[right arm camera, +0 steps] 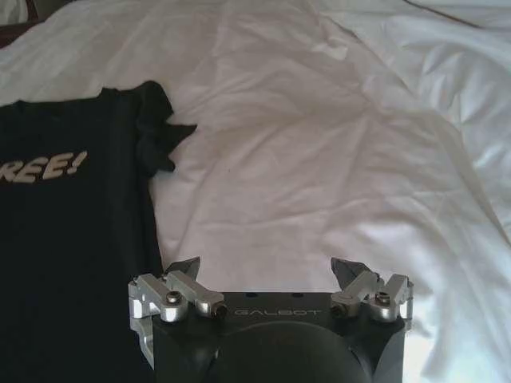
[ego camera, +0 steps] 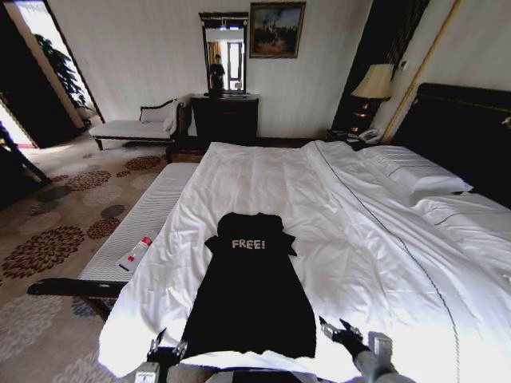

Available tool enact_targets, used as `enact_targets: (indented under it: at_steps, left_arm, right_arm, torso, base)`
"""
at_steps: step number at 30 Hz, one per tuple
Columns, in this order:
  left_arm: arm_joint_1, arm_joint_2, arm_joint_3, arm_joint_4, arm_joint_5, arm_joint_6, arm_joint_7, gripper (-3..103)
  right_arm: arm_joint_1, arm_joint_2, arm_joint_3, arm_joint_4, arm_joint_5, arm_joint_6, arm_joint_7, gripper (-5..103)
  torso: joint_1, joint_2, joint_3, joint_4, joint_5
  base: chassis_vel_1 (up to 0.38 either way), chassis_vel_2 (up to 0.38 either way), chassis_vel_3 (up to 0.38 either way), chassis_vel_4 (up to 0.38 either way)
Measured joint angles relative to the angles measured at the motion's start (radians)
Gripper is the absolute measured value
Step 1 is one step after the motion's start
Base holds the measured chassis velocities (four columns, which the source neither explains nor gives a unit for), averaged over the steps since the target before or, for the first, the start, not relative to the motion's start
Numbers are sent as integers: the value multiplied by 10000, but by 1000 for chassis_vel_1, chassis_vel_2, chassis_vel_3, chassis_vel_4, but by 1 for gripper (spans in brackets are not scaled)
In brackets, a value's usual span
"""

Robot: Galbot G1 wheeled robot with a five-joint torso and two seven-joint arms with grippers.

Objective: Fold the clothes on the bed.

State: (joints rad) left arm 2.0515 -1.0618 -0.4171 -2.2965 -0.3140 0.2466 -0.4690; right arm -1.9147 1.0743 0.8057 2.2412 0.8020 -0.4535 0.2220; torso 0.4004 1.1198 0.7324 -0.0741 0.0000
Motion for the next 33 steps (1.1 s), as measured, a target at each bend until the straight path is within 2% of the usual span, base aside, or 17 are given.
enact_targets:
  at_steps: [1,2,3,5,7,8,9,10,12,13,15,18,19,22,23,30,33]
  left_arm:
    - [-77,46,-61,0,-3,-71,30,89]
    - [-77,46,-61,0,-3,-71,30,89]
    - [-159,92,-105,4,-1,-139,103,89]
    - [-459,228,-200,40,1,-269,322,97]
    - [-909,459,-284,88,-137,-325,620,100]
    - [-909,459,-284,88,-137,-325,620,100]
    - [-1197,605,-320,152,-279,-331,716,100]
    - [-1595,801,-346,255,-563,-332,796,100]
    - [-2229,1169,-361,471,-1241,-303,814,100]
    - [-2229,1169,-361,471,-1241,-303,814,100]
    - [-2873,1579,-391,742,-1919,-276,824,100]
    - [-3734,2100,-414,1190,-3317,-325,889,100]
    - [-3734,2100,-414,1190,-3317,-325,889,100]
    - [-4584,2611,-251,1770,-4759,-375,919,100]
    - [-4753,2758,-206,1920,-4934,-407,967,100]
    - [-4997,3329,-120,2311,-5349,-480,1084,100]
    - [-4925,3407,-241,2393,-5490,-516,1037,100]
  right_arm:
    - [201,-251,268,-3,405,-2,-60,93]
    - [201,-251,268,-3,405,-2,-60,93]
    - [340,-389,391,-21,690,-17,-86,97]
    - [1021,-892,672,-148,2026,-349,14,100]
    - [1813,-1209,715,-360,3396,-808,233,100]
    - [1813,-1209,715,-360,3396,-808,233,100]
    - [2196,-1323,723,-494,3985,-1065,281,100]
    - [2739,-1456,720,-718,4826,-1482,377,100]
    - [3586,-1646,516,-1284,5893,-1985,645,100]
    - [3586,-1646,516,-1284,5893,-1985,645,100]
    - [4467,-1815,62,-2157,6706,-2390,1012,100]
    - [5843,-1941,-753,-3523,7644,-2819,1339,100]
    - [5843,-1941,-753,-3523,7644,-2819,1339,100]
    - [7609,-1902,-1765,-4985,8051,-2883,1437,100]
    - [8157,-1865,-2077,-5496,8080,-2884,1416,100]
    - [10294,-1555,-3271,-7836,8072,-2883,1087,100]
    - [11872,-1079,-3909,-9354,8001,-2872,880,100]
  torso:
    - [0,0,1,1,0]
    - [0,0,1,1,0]
    - [1,0,1,-1,0]
    - [1,0,1,-1,0]
    - [0,0,0,0,1]
    - [0,0,0,0,1]
    - [0,0,0,0,0]
    - [0,0,0,0,-1]
    - [2,-1,2,-2,-5]
    - [2,-1,2,-2,-5]
    - [2,-1,2,-2,-1]
    - [2,-1,2,-4,0]
    - [2,-1,2,-4,0]
    - [3,-1,1,-2,-3]
    - [3,-1,1,-1,-5]
    - [4,-2,2,-2,-2]
    - [1,-1,0,0,-7]
  base:
    - [0,0,0,0]
    - [0,0,0,0]
    - [0,0,0,0]
    - [0,0,0,0]
    - [0,0,0,0]
    - [0,0,0,0]
    - [0,0,0,0]
    - [0,0,0,0]
    - [0,0,0,0]
    - [0,0,0,0]
    - [0,0,0,0]
    - [0,0,0,0]
    - [0,0,0,0]
    - [0,0,0,0]
    - [0,0,0,0]
    - [0,0,0,0]
    - [0,0,0,0]
